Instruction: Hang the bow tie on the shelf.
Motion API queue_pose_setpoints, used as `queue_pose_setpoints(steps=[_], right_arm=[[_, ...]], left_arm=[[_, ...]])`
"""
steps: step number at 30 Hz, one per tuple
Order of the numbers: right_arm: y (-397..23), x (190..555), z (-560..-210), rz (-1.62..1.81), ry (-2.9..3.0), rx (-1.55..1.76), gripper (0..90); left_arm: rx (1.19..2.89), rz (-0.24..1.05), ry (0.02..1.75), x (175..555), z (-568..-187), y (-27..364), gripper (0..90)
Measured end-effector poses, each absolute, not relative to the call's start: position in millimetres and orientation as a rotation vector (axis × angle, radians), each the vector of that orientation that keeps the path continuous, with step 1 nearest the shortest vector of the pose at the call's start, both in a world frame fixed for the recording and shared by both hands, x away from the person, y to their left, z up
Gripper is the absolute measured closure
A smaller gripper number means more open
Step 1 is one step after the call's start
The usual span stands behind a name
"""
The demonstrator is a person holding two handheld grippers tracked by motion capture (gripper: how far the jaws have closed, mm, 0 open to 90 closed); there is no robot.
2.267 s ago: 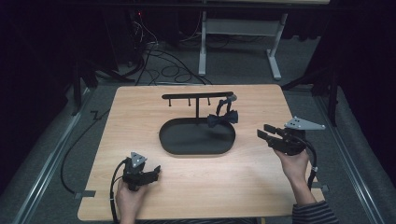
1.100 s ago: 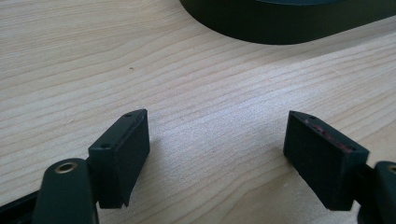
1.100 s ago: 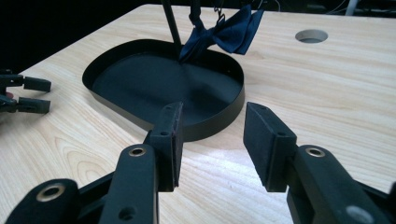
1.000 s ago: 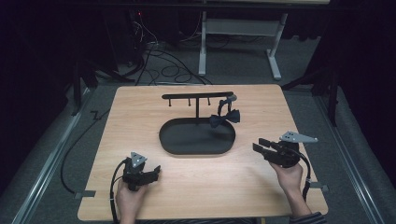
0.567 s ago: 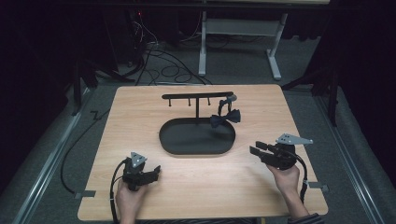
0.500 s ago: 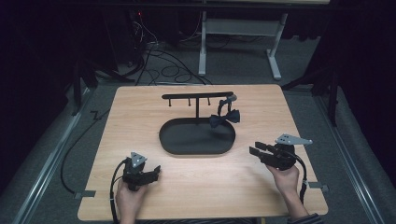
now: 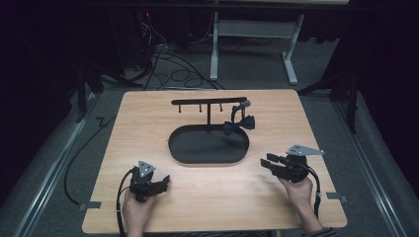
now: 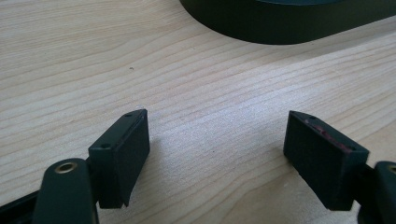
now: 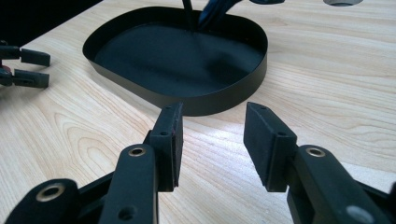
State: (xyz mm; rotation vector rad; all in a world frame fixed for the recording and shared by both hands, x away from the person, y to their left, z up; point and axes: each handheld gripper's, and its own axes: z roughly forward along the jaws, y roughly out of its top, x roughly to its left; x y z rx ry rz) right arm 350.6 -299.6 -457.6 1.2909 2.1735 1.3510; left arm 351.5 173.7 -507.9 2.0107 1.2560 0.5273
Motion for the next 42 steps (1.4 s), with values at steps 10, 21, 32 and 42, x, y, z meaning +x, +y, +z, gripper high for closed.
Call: queue_pose_setpoints(steps=[10, 21, 32, 42], right_arm=[[-292.7, 352.0, -467.7, 1.322, 2.199, 1.299, 59.1], [-287.6, 353.4, -476.8, 1.276, 2.23, 1.301, 59.1], [-282.7, 353.6, -486.1, 1.225, 2.249, 1.308, 58.9], [-276.0, 353.8, -492.6, 1.189, 2.264, 1.298, 58.3]], left_arm=[[2.01, 0.527, 1.256, 351.5, -507.9, 173.7, 23.1], [2.011, 0.527, 1.256, 351.5, -507.9, 173.7, 23.1], [2.01, 0.527, 1.256, 351.5, -507.9, 173.7, 23.1], [2.01, 0.527, 1.256, 351.5, -507.9, 173.7, 23.1]])
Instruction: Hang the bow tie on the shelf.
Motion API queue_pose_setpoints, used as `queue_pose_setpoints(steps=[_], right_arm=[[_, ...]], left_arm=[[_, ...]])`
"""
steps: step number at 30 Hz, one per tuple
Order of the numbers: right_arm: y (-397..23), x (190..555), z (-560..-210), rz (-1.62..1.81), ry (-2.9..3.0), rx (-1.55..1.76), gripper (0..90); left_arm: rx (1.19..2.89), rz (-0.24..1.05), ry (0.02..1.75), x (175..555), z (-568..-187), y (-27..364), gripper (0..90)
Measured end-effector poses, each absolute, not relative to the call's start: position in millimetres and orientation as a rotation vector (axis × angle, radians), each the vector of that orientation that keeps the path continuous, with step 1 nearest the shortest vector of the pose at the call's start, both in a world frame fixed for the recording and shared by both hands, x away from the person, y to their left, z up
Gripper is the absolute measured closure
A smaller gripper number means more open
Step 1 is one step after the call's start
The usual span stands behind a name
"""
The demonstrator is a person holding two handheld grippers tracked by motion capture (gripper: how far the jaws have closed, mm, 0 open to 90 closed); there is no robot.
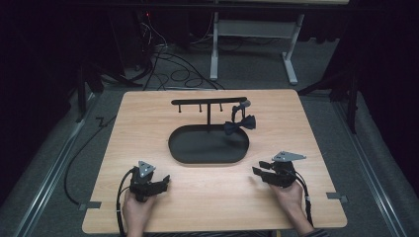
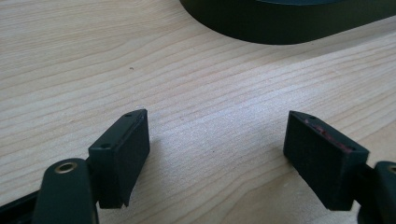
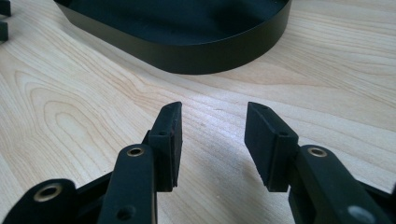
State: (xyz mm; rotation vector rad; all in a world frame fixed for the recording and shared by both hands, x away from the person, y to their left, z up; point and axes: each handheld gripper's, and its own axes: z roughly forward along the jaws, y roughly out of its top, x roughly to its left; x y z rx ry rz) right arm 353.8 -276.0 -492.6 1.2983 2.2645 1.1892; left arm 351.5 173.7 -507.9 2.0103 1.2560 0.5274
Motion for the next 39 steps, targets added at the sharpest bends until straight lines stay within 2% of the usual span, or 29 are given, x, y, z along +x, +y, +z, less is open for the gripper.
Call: queue_pose_setpoints(steps=[14, 20, 26, 39], right_arm=[[-265.0, 357.2, -501.8, 1.094, 2.299, 1.261, 54.8], [-253.2, 351.1, -501.9, 0.982, 2.309, 1.139, 47.2], [-254.0, 353.0, -502.2, 0.991, 2.316, 1.166, 42.3], [-253.7, 353.0, -502.2, 0.991, 2.321, 1.161, 41.1]], left_arm=[[2.011, 0.527, 1.257, 351.5, -507.8, 173.9, 23.3], [2.012, 0.526, 1.256, 351.5, -507.8, 173.9, 23.1], [2.011, 0.526, 1.255, 351.5, -507.9, 173.8, 22.8], [2.013, 0.529, 1.254, 351.4, -508.0, 173.4, 22.5]])
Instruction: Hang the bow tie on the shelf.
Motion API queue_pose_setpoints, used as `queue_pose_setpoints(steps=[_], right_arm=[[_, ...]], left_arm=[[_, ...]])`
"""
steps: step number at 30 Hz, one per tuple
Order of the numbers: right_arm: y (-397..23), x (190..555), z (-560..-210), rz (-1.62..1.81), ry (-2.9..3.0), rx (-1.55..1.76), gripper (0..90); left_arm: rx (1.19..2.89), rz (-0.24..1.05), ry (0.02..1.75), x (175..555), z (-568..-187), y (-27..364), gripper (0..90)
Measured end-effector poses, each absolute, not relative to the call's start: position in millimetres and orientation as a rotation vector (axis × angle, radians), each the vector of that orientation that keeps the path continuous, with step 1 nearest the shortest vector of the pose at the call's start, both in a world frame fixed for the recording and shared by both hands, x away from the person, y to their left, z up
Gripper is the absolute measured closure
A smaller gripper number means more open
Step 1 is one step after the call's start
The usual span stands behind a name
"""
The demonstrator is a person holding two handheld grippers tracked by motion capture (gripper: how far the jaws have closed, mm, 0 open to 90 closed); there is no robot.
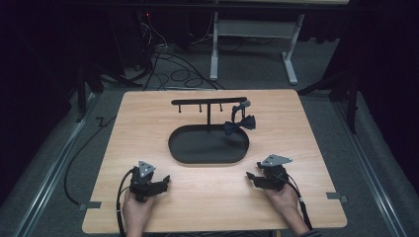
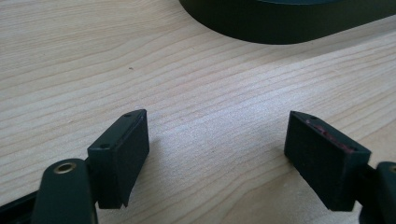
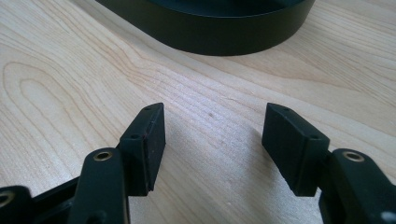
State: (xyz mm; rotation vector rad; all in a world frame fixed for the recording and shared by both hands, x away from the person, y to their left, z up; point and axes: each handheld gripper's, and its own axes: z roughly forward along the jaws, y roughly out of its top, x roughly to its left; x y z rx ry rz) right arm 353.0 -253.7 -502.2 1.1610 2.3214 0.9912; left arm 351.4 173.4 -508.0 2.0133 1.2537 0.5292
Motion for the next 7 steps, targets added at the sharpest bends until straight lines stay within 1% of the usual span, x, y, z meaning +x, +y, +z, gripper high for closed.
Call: queue_pose_setpoints(steps=[7], right_arm=[[-253.6, 352.9, -502.2, 0.991, 2.324, 1.158, 40.5]], left_arm=[[2.009, 0.534, 1.264, 351.6, -507.9, 173.8, 23.2]])
